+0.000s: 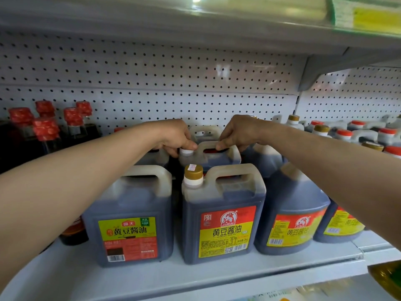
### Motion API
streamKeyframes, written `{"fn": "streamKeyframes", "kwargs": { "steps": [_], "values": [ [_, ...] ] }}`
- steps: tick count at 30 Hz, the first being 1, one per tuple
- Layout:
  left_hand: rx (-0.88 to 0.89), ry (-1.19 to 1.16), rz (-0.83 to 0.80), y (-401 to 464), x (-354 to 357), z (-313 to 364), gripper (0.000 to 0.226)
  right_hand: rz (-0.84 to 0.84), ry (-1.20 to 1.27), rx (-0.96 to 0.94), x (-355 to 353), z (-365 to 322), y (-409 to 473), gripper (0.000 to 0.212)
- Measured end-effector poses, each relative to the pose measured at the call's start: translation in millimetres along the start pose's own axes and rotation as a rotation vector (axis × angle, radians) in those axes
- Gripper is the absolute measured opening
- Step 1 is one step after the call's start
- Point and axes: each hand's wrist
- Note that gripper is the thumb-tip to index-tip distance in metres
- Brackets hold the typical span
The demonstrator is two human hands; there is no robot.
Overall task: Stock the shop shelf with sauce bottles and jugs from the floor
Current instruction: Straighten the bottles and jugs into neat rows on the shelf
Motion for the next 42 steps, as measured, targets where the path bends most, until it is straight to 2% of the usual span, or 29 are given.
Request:
{"fn": "streamKeyframes", "kwargs": {
  "steps": [5, 7, 10, 13, 18, 22, 29, 34, 42],
  "values": [
    [-0.013, 0.019, -0.051, 5.2, -6.6, 1.0, 0.027, -0.073, 0.067, -0.014, -15.5, -2.2, -3.3, 0.029],
    [-0.016, -0.005, -0.061, 9.8, -16.2, 1.7, 0.028, 0.009, 0.119, -0.025, -35.0, -3.7, -1.2, 0.033],
    [0.016, -0.067, 0.106, 25.6, -38.4, -0.9, 0.04, 0.164, 0.13, -0.036, -57.4, -3.4, 9.2, 0.032],
    [0.022, -0.099, 0.235, 45.4, -52.3, -10.8, 0.047, 0.196, 0.059, -0.022, -56.4, -1.1, 27.3, 0.034],
    [0.026, -0.009, 0.123, 68.9, -44.9, -26.2, 0.04, 0.111, -0.085, 0.016, -39.5, 1.9, 59.0, 0.04],
    [0.037, 0.013, 0.012, 77.9, -41.6, -28.2, 0.037, 0.031, -0.057, 0.062, -27.6, 5.9, 75.0, 0.042],
    [0.013, 0.052, 0.121, 90.3, -35.2, -27.7, 0.032, 0.035, -0.11, 0.057, -16.9, 4.8, 88.5, 0.033],
    [-0.004, 0.01, 0.118, 90.0, -37.0, -27.4, 0.035, 0.097, -0.134, 0.079, -9.5, 3.5, 94.8, 0.031],
    [-0.001, 0.011, 0.154, 87.0, -30.2, -22.9, 0.034, 0.086, -0.204, 0.084, -13.7, 5.2, 96.7, 0.03]
  ]
}}
Point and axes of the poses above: each hand's wrist, its own y-axis towards the middle knuckle, its own x-axis out of the palm, z = x × y, and after that the axes turned 6 degrees about y, right-handed
